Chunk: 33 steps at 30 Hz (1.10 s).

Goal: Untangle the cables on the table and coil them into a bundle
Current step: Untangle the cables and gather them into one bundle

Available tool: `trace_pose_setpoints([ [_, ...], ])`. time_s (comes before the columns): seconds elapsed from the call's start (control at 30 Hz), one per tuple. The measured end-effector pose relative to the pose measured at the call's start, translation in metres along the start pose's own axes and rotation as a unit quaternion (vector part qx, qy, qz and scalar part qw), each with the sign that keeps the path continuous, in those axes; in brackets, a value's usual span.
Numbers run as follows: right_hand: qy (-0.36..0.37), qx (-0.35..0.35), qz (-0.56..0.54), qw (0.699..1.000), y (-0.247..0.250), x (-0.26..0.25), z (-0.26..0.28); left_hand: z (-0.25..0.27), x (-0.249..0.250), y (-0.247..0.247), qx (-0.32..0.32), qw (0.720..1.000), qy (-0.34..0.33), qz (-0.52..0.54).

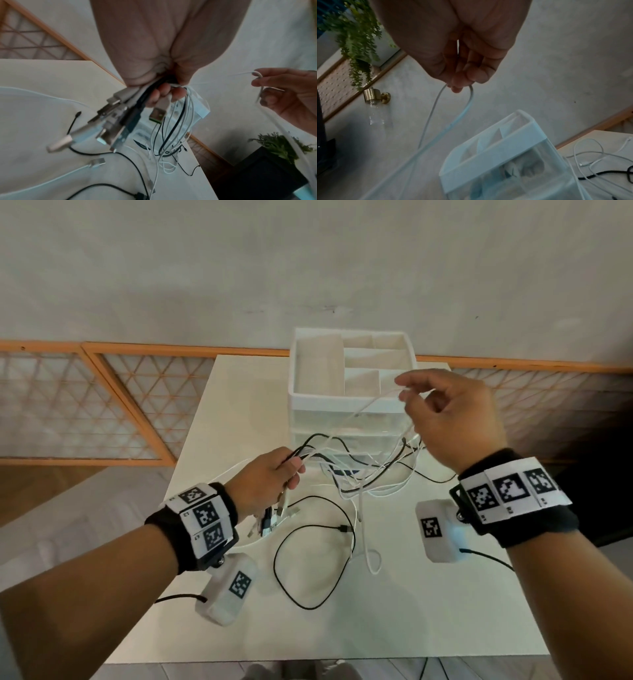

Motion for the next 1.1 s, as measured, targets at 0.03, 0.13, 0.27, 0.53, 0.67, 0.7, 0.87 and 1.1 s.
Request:
trace_pose_setpoints([
  [0.03, -0.002, 0.013, 0.001, 1.000, 0.003, 0.002, -0.002, 0.002, -0.002, 0.001, 0.000, 1.000, 0.005, 0.004],
  [0.13, -0.016, 0.024, 0.021, 0.999, 0.003, 0.014, 0.000, 0.003, 0.000, 0.006, 0.008, 1.000, -0.002, 0.013],
  [0.27, -0.083, -0.041, 0.149, 0.984, -0.014, 0.064, 0.017, 0.000, 0.009, 0.020, 0.067, 0.993, -0.014, 0.092],
  [0.53, -0.297, -0.225, 0.420, 0.828, -0.028, 0.191, 0.088, -0.001, 0.014, 0.044, 0.162, 0.974, -0.012, 0.156],
  [0.67, -0.314, -0.141, 0.379, 0.859, -0.010, 0.167, 0.064, -0.006, -0.005, 0.042, 0.175, 0.972, 0.073, 0.141],
  [0.7, -0.288, -0.120, 0.327, 0.892, -0.007, 0.153, 0.052, -0.006, -0.008, 0.038, 0.164, 0.973, 0.088, 0.134],
  [0.87, -0.096, 0.029, -0.035, 0.994, 0.013, 0.034, 0.008, -0.010, -0.012, 0.018, 0.129, 0.973, 0.116, 0.155],
  [1.1, 0.005, -0.073, -0.093, 0.993, -0.017, -0.026, 0.014, -0.009, 0.021, 0.013, 0.084, 0.985, 0.038, 0.143],
])
Point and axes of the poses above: each hand's wrist, its own z-axis away from the middle knuckle, its own y-axis out of the back of the hand, x = y × z, the point moved 5 cm from there along -z, towards the middle knuckle, and after that the axes turned 6 degrees about -y, right-handed, at the moved point
